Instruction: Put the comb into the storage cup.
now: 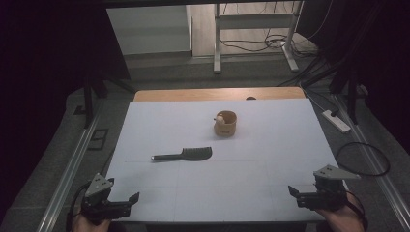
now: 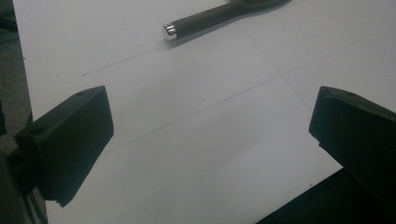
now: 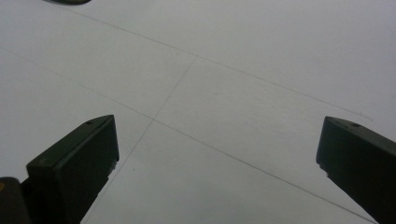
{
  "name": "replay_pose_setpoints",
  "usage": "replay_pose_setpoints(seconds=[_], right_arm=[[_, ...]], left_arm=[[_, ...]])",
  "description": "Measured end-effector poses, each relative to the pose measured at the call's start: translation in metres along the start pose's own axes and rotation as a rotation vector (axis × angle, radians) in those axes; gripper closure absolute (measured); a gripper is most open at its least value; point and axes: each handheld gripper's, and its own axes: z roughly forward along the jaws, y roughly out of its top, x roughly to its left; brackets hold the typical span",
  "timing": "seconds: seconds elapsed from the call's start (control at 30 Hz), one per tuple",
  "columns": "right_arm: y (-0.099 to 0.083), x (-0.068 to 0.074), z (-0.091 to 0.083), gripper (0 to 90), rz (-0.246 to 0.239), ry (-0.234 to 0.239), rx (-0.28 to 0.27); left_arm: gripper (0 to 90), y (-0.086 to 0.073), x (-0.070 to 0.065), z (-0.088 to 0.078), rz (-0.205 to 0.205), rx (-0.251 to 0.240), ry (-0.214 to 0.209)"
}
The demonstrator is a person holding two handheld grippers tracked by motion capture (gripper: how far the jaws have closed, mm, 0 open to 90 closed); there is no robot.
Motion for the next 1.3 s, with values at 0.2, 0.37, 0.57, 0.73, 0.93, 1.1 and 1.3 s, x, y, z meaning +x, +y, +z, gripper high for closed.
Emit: replay_pose_setpoints(seconds=[0.2, 0.37, 0.57, 0.73, 0.93, 1.1, 1.3], right_arm=[[-0.0001, 0.0005, -0.0003, 0.0, 0.000, 0.002, 0.001], [-0.0001, 0.0007, -0.0008, 0.0, -0.003, 0.005, 0.004], [-0.0004, 0.0001, -0.0009, 0.0, 0.001, 0.014, 0.001], [-0.0003, -0.0001, -0.0003, 0.0, 0.001, 0.020, 0.007], [0.0000, 0.0008, 0.0006, 0.0, -0.014, 0.027, 0.015], [0.0001, 0.0008, 0.0012, 0.0, -0.014, 0.028, 0.021], [0.0003, 0.0008, 0.0015, 0.0, -0.015, 0.030, 0.025]], left_arm=[[0.4, -0.0009, 0.0021, -0.0007, -0.016, -0.009, -0.013], [0.6, -0.0009, 0.0025, -0.0004, -0.015, -0.007, -0.019], [0.6, -0.0010, 0.0031, -0.0005, -0.020, -0.009, -0.026], [0.5, -0.0005, 0.0048, 0.0004, -0.029, -0.001, -0.039], [0.3, -0.0002, 0.0058, 0.0006, -0.037, 0.001, -0.048], [0.0, 0.0018, 0.0040, 0.0016, -0.031, 0.011, -0.059], [0.0, 0.0066, -0.0008, 0.0058, -0.020, 0.010, -0.088]])
